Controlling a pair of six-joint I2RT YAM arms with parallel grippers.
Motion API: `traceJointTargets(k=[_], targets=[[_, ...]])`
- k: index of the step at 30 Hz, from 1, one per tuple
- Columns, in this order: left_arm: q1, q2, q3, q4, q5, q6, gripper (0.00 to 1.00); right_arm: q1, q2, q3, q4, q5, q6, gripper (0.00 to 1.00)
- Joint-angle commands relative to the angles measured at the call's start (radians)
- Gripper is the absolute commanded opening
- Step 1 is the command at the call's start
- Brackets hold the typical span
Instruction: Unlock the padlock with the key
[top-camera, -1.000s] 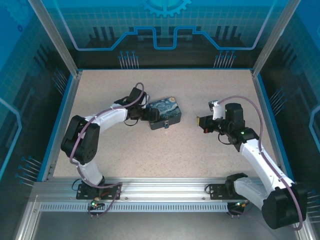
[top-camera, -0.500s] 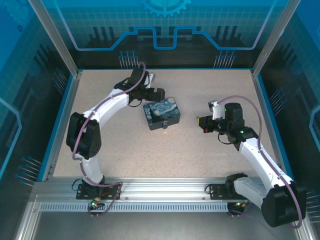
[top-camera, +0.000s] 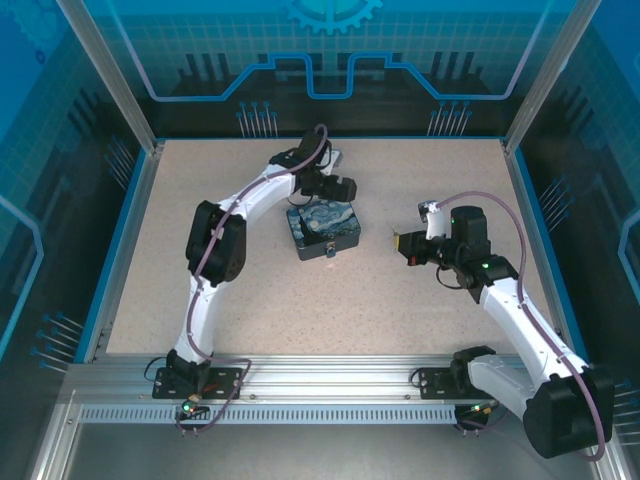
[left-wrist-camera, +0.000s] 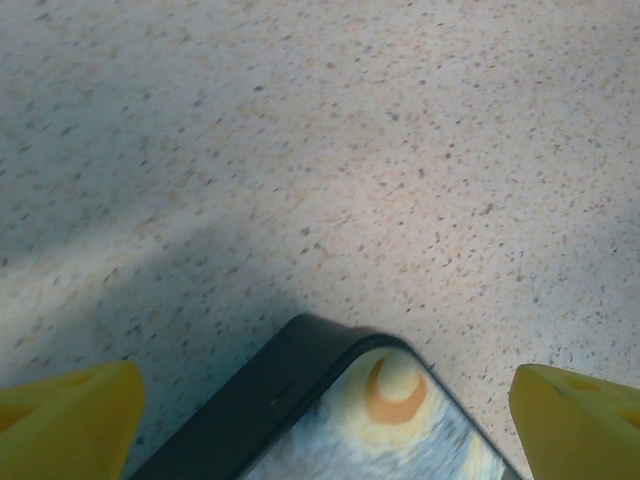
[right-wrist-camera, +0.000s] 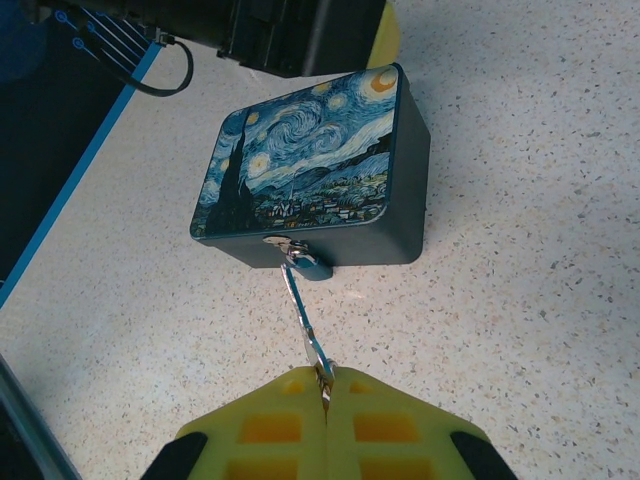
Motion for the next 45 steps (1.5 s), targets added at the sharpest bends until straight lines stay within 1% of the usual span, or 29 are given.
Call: traceJointTargets(k=[1, 5, 7, 14, 22, 25, 28, 30, 33, 37, 40, 42, 45], targets=[[-0.023, 0.048, 0.087, -0.077, 0.072, 0.046, 0.95, -0.011, -0.016, -0.007, -0.001, -0.009, 0.008, 0.00], [-0.035, 0.121, 0.184, -0.157, 0.103, 0.081, 0.94, -0.010, -0.014, 0.002, -0.017, -0.009, -0.005, 0.00], [-0.044, 0.136, 0.205, -0.175, 0.117, 0.096, 0.93, -0.010, -0.014, 0.004, -0.022, -0.010, -0.006, 0.00], [-0.075, 0.127, 0.208, -0.170, 0.218, 0.178, 0.90, -0.009, -0.014, 0.000, -0.025, -0.015, -0.006, 0.00], [-0.101, 0.122, 0.209, -0.229, 0.379, 0.317, 0.88, -0.014, -0.029, 0.010, -0.054, 0.010, -0.018, 0.00], [-0.104, 0.117, 0.202, -0.251, 0.442, 0.356, 0.84, -0.016, -0.030, 0.012, -0.062, 0.011, -0.020, 0.00], [-0.105, 0.103, 0.193, -0.250, 0.464, 0.367, 0.80, -0.018, -0.029, 0.010, -0.063, 0.010, -0.018, 0.00], [-0.102, 0.087, 0.187, -0.227, 0.456, 0.357, 0.80, -0.018, -0.028, 0.011, -0.065, 0.013, -0.018, 0.00], [-0.099, 0.048, 0.185, -0.183, 0.442, 0.327, 0.84, -0.018, -0.026, 0.011, -0.069, 0.014, -0.020, 0.00], [-0.087, -0.065, 0.124, -0.060, 0.418, 0.270, 0.86, -0.018, -0.022, 0.007, -0.066, 0.010, -0.010, 0.00], [-0.064, -0.200, -0.024, 0.113, 0.397, 0.206, 0.87, -0.014, -0.011, -0.002, -0.044, -0.005, 0.011, 0.00], [-0.048, -0.308, -0.173, 0.246, 0.376, 0.164, 0.87, -0.006, 0.001, -0.007, -0.030, -0.009, 0.028, 0.00], [-0.029, -0.478, -0.406, 0.397, 0.333, 0.128, 0.89, 0.016, 0.030, -0.008, -0.001, -0.013, 0.046, 0.00]])
